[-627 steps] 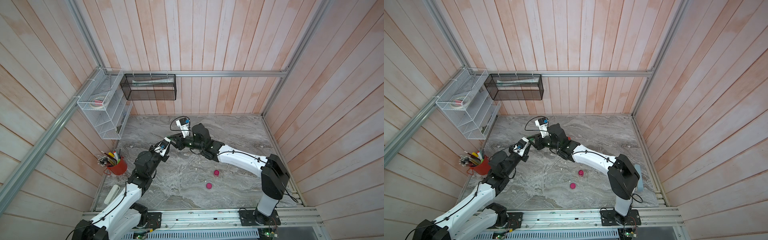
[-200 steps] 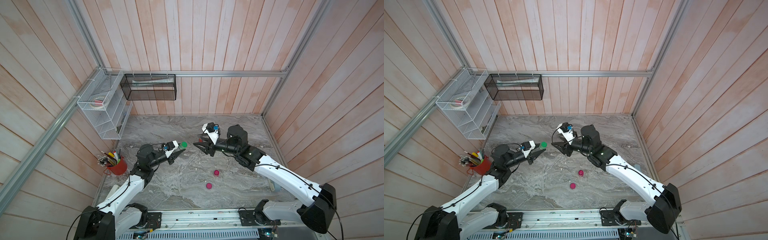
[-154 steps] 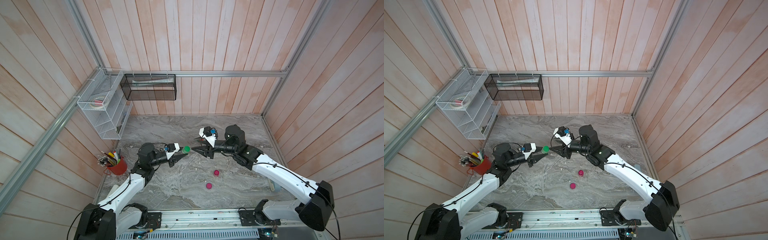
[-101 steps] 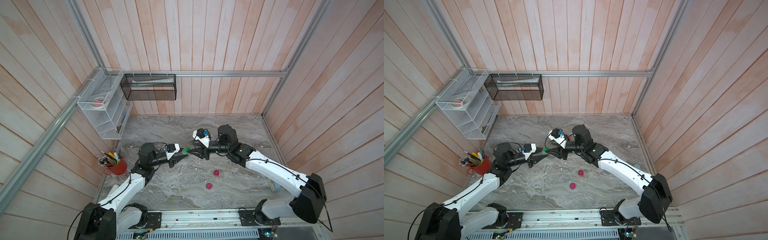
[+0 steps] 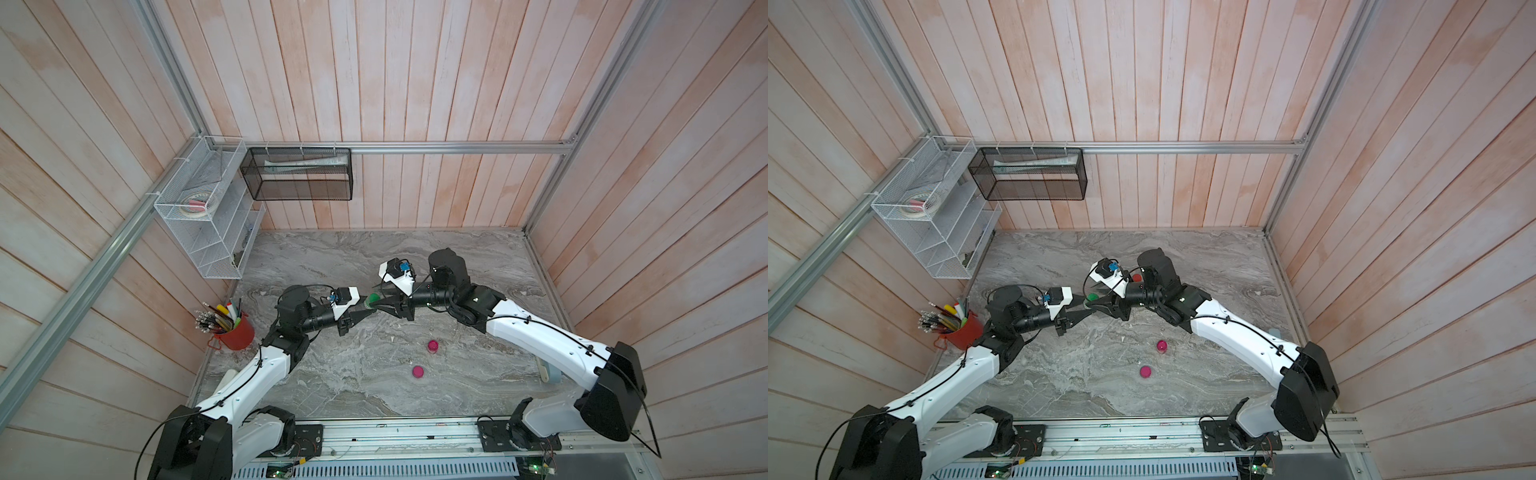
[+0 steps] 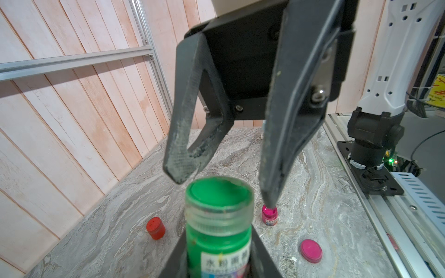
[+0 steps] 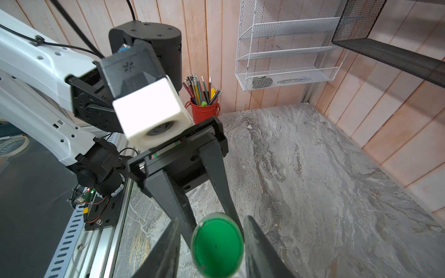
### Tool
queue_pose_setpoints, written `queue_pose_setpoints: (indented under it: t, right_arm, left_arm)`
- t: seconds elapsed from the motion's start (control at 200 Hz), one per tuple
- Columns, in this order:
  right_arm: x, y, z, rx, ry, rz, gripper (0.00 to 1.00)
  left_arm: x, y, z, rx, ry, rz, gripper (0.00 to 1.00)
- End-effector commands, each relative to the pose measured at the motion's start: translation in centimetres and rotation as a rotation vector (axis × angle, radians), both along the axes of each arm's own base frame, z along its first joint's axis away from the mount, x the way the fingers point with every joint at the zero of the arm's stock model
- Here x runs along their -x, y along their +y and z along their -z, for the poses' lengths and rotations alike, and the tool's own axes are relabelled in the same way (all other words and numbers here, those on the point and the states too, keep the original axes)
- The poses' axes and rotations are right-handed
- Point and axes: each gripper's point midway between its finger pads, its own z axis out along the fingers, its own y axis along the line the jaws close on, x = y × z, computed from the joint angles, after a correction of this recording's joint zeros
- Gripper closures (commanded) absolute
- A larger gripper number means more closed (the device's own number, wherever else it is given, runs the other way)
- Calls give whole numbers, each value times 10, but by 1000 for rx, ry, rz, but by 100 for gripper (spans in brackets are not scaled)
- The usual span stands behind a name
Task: Close the paint jar lid
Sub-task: Screw the lid onto the paint jar.
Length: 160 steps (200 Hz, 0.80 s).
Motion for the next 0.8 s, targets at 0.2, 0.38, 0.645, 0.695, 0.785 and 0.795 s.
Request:
queue_pose_setpoints:
  t: [0.2,0.38,0.645,0.695,0.785,0.795]
  right_arm:
    - [0,3,2,17,-1,4,58]
    - [0,4,3,21,6,-1,63]
    - [1,3,1,13,8,7,59]
    - [0,3,2,17,10,10,59]
    - [-2,3,4,22,12,21,58]
    - [-2,3,4,21,12,21,58]
  left_arm:
    - [-1,-2,-12,11,-22,8,67]
    - [-1,-2,-12,10,-21,4,67]
    - [-1,-2,-12,10,-22,4,67]
    - [-2,-1,-12,10,-23,3,67]
    - [-2,-1,-13,10,-23,3,67]
    - [-1,-2,-12,10,-22,4,67]
